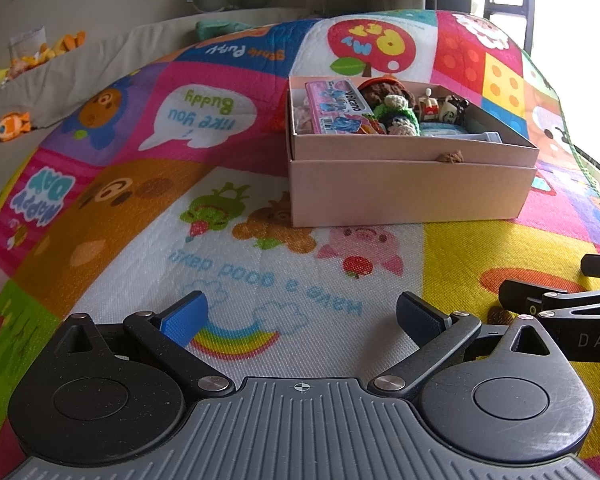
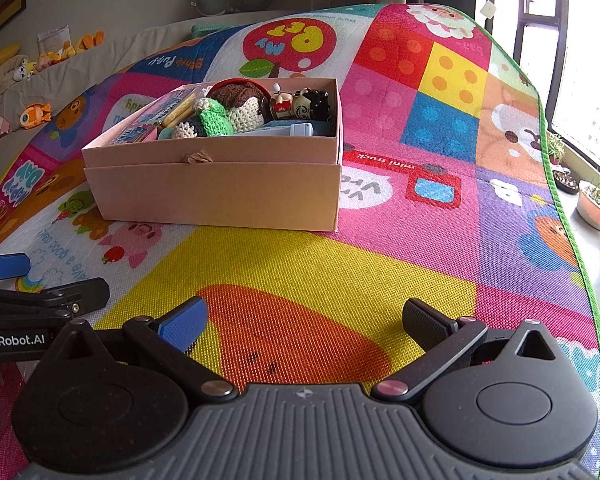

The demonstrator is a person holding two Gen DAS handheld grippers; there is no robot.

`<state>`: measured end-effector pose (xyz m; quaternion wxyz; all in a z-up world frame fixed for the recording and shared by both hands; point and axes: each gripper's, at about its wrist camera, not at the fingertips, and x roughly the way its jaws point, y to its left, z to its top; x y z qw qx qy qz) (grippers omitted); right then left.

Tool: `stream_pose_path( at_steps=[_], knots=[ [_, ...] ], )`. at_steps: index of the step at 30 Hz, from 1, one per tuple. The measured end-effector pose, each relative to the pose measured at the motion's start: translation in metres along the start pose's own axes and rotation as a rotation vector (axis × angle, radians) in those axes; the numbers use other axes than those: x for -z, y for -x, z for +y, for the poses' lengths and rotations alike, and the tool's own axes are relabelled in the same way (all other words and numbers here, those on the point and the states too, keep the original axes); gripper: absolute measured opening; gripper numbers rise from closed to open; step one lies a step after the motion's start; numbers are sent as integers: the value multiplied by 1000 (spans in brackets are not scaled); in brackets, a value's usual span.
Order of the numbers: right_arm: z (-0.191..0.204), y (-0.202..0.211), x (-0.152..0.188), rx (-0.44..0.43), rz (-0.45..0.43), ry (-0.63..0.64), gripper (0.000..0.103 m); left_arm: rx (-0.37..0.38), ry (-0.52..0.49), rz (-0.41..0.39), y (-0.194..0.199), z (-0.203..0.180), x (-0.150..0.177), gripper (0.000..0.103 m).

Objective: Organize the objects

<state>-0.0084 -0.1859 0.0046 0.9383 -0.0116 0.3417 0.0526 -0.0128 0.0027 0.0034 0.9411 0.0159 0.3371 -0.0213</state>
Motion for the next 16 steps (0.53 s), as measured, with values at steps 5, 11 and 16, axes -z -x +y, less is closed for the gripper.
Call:
stream_pose_path(
  at_steps=[5,11,16],
  knots=[
    [0,0,0,0,0,0,103,4,7,2,0,2,1,103],
    [0,0,0,0,0,0,103,-1,4,5,1,-1,0,103],
    [0,0,0,0,0,0,103,-4,0,4,0,-2,0,103]
  ],
)
